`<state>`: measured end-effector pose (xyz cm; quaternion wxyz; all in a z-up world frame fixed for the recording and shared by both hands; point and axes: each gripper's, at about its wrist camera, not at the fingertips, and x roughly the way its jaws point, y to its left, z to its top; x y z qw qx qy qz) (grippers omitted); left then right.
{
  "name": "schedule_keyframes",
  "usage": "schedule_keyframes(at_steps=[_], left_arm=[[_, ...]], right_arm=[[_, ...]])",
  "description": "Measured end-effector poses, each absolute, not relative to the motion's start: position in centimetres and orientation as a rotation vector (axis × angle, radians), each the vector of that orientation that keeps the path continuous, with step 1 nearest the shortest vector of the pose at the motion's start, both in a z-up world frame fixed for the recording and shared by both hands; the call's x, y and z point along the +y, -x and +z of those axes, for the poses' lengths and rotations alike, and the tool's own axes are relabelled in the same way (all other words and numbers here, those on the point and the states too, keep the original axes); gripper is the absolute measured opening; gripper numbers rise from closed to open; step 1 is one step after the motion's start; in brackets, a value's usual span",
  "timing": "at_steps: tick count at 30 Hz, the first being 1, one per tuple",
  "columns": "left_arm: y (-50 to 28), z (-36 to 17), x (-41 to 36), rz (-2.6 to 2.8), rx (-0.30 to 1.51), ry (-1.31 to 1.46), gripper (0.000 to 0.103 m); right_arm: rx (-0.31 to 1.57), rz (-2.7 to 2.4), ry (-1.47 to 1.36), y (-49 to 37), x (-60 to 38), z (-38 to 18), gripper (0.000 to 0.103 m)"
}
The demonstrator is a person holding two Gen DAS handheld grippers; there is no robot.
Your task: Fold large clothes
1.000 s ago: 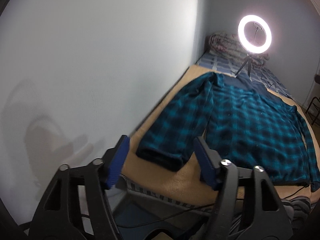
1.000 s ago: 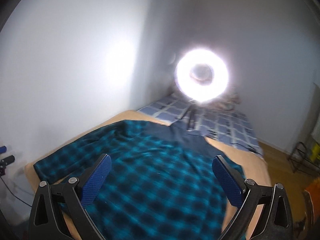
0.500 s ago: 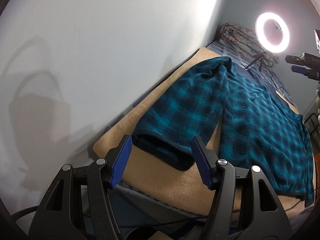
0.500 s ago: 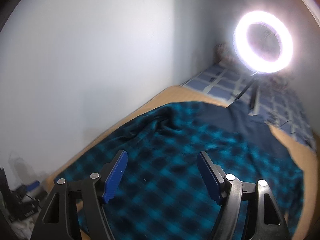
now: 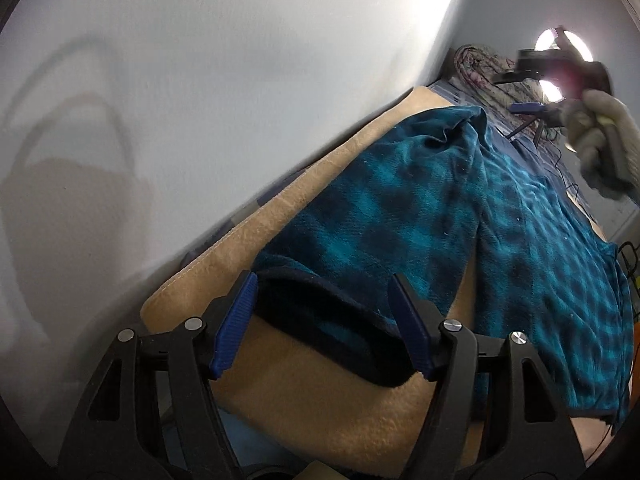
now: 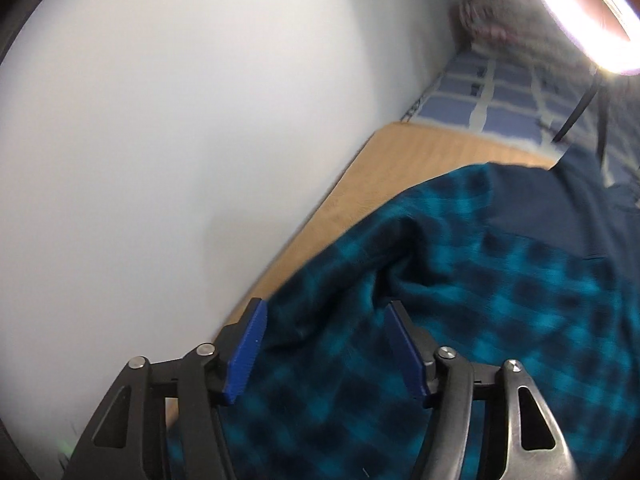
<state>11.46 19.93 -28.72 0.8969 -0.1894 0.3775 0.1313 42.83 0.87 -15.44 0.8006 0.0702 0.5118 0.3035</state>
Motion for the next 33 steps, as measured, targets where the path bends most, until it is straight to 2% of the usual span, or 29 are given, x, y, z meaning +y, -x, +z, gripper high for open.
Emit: schedule_keyframes(at_steps=[4,5,14,17,18,24,25,27,28,30,31,33], left_arm=[[-11.6,-29.0,20.3,0.279,0.768,0.377,0.069],[-11.6,-29.0,20.3,0.277,0.766,0.370,0.066],[-12.2,-29.8,20.0,0.206,0.781,0.370,0.017],[-12.4,-30.1,19.7,0.185,0.778,0.363,0.007],[-12.4,-30.1,19.6,0.183,0.775,0.361,0.006],[-11.6,-29.6,19.6,0.181,0.747,0.369,0.008],[-11.4,-29.5,19.7,0.187,0.746,0.378,0.012],[-10.9,-29.2,19.9,0.201,0.730,0.390,0.049],[-10.7,-29.1,20.0,0.207,0.721,0.392,0.054],[-10.5,-28.9,20.2,0.219,0.717,0.385,0.055],[-10.6,-28.9,20.2,0.225,0.719,0.385,0.055],[-10.8,-29.1,20.6,0.236,0.726,0.399,0.055]], right_arm=[[1.169,0.620,-0.210,-45.5,3.1,-17.3,0.052],[1.184,0.616,-0.227,-45.9,3.6,-17.8,0.049],[1.233,0.580,-0.169,-47.3,7.7,-19.9,0.047],[1.254,0.520,-0.099,-47.8,9.1,-21.0,0.046],[1.261,0.498,-0.082,-48.0,9.3,-21.4,0.045],[1.292,0.420,-0.011,-49.0,10.1,-23.4,0.039],[1.298,0.411,0.009,-49.0,10.3,-23.8,0.038],[1.306,0.408,0.048,-49.1,10.6,-24.7,0.035],[1.302,0.407,0.066,-49.1,10.7,-25.0,0.034],[1.281,0.398,0.106,-48.6,10.9,-25.3,0.018],[1.276,0.398,0.115,-48.5,10.9,-25.4,0.015],[1.271,0.401,0.110,-48.5,10.4,-25.3,0.002]])
